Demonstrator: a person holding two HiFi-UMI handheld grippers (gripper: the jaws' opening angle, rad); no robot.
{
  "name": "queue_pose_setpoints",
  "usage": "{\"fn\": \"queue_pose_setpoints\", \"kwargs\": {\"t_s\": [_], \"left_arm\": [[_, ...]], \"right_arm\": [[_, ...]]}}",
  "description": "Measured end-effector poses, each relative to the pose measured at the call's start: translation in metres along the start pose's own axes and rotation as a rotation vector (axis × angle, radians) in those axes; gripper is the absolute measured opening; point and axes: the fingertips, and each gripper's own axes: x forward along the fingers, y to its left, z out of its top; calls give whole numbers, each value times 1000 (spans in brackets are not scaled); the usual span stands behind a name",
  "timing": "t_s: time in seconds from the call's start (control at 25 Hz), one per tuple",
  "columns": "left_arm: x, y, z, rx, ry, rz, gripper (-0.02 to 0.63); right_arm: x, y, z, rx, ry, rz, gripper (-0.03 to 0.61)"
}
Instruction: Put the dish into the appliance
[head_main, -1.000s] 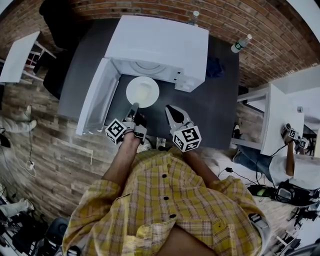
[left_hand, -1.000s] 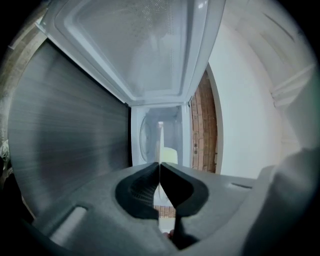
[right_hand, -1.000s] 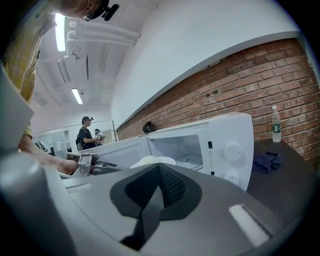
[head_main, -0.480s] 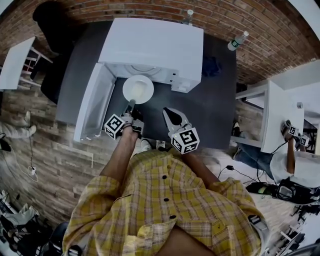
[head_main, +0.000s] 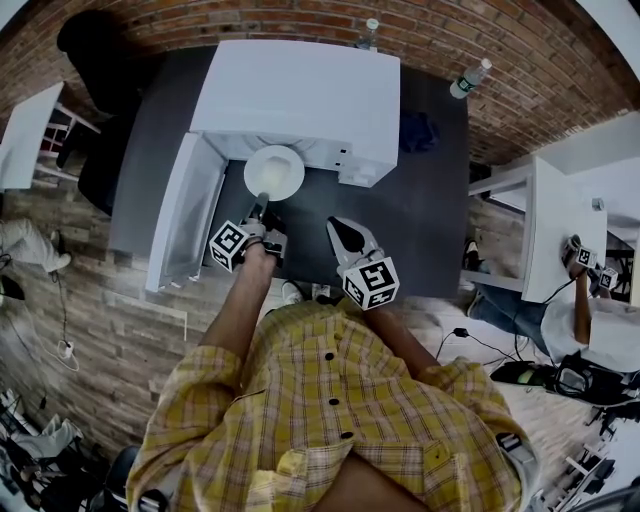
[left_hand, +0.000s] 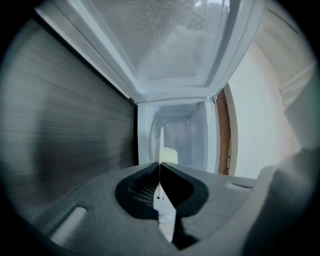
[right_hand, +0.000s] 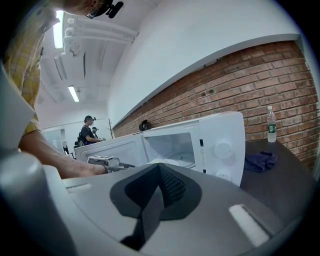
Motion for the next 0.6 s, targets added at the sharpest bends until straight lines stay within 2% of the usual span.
{"fn": "queue_pose_setpoints", "kwargs": {"t_s": [0.6], "left_arm": [[37,15,14,-24,-56,35,8]], "right_arm": [[0,-9,6,-31,-1,-8,3]]}}
